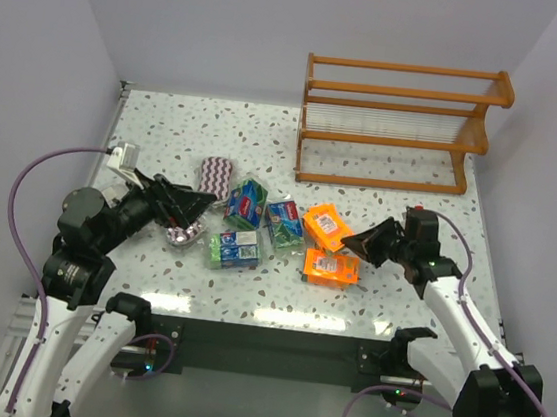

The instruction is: Place and organize the cleaning sponges onto the shelf

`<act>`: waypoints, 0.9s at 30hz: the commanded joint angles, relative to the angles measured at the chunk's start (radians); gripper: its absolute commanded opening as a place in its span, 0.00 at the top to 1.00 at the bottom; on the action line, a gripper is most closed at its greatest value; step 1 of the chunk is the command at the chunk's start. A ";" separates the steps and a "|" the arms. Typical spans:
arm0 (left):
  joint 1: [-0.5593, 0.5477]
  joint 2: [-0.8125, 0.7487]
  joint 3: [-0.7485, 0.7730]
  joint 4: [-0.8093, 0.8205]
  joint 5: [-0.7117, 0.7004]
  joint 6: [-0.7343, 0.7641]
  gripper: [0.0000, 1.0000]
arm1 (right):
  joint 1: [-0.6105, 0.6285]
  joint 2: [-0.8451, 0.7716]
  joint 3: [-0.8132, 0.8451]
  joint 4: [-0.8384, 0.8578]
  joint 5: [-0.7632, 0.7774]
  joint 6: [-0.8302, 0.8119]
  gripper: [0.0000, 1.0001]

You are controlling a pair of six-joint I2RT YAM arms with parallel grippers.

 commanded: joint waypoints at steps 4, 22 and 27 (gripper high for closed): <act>-0.002 -0.019 0.001 -0.003 -0.010 0.005 0.00 | -0.049 -0.042 0.079 0.083 -0.110 0.077 1.00; -0.002 0.011 0.042 -0.005 -0.002 0.019 0.00 | -0.164 0.100 0.313 0.553 -0.215 0.393 1.00; -0.004 0.010 0.066 -0.037 -0.012 0.040 0.00 | -0.184 0.110 0.338 0.513 -0.215 0.360 1.00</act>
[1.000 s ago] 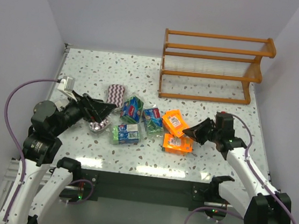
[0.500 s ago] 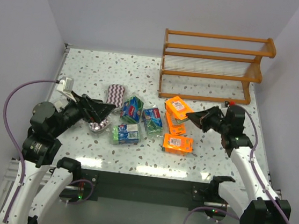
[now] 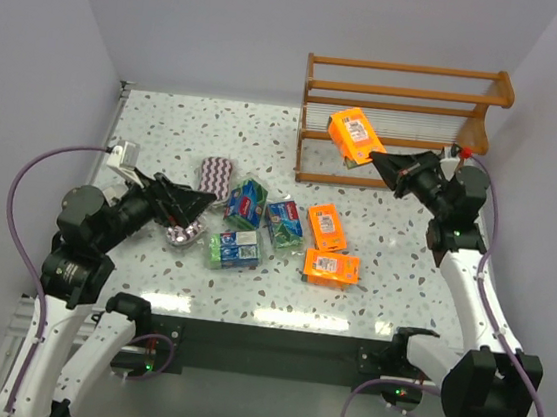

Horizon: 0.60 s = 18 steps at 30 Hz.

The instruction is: Place and organize the cleaning sponges onto the shelf

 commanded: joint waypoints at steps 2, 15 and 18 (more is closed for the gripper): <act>-0.002 -0.005 0.056 -0.024 -0.014 0.044 0.00 | -0.010 -0.023 -0.013 0.016 -0.031 -0.013 1.00; -0.002 -0.005 0.050 -0.044 -0.013 0.068 0.00 | -0.115 -0.127 -0.148 -0.321 0.090 -0.318 1.00; -0.004 -0.001 0.037 -0.032 -0.005 0.071 0.00 | -0.132 -0.144 -0.193 -0.401 0.144 -0.402 1.00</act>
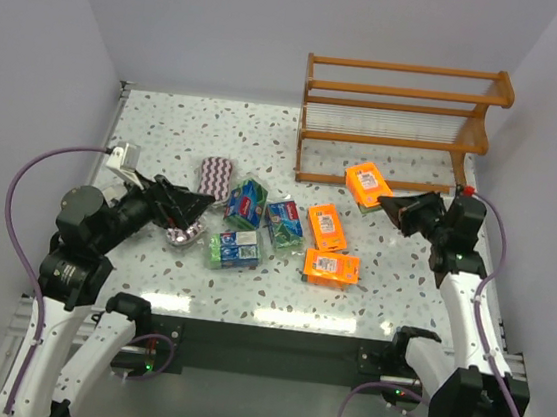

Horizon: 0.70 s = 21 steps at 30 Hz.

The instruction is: Place and organize the cleaning sponges onto the shelf

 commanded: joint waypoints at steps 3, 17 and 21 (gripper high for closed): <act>-0.004 0.014 0.017 0.019 0.012 0.032 0.00 | -0.026 -0.026 -0.056 -0.089 0.051 -0.135 1.00; -0.002 0.050 0.019 0.042 0.029 0.040 0.00 | -0.026 0.139 0.315 0.218 -0.119 0.086 1.00; -0.004 0.055 0.014 0.061 0.035 0.029 0.00 | -0.033 0.233 0.462 0.261 -0.067 0.106 1.00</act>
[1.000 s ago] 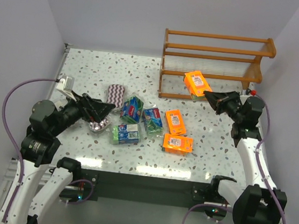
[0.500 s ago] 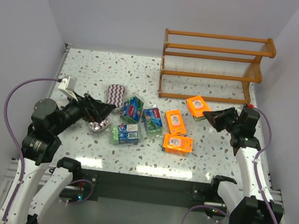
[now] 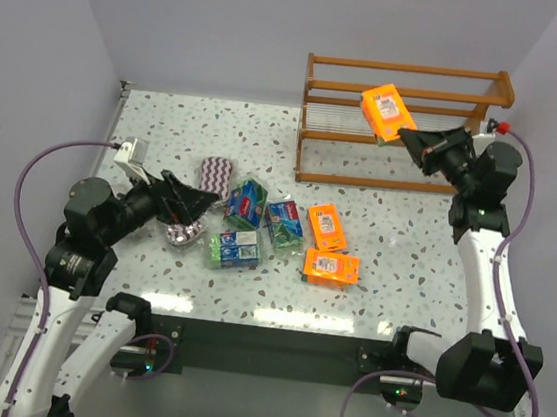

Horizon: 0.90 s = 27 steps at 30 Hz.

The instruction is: Place and organize the cleaning sponges onto the shelf

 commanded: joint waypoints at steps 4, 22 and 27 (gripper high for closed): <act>-0.002 0.000 0.020 0.058 0.020 0.003 0.00 | -0.016 0.147 0.226 0.202 0.046 0.117 1.00; -0.004 -0.021 -0.014 0.101 -0.009 -0.022 0.00 | -0.182 0.455 0.575 0.052 0.159 0.226 1.00; -0.002 -0.020 -0.038 0.133 -0.005 -0.034 0.00 | -0.245 0.500 0.634 -0.043 0.109 0.188 1.00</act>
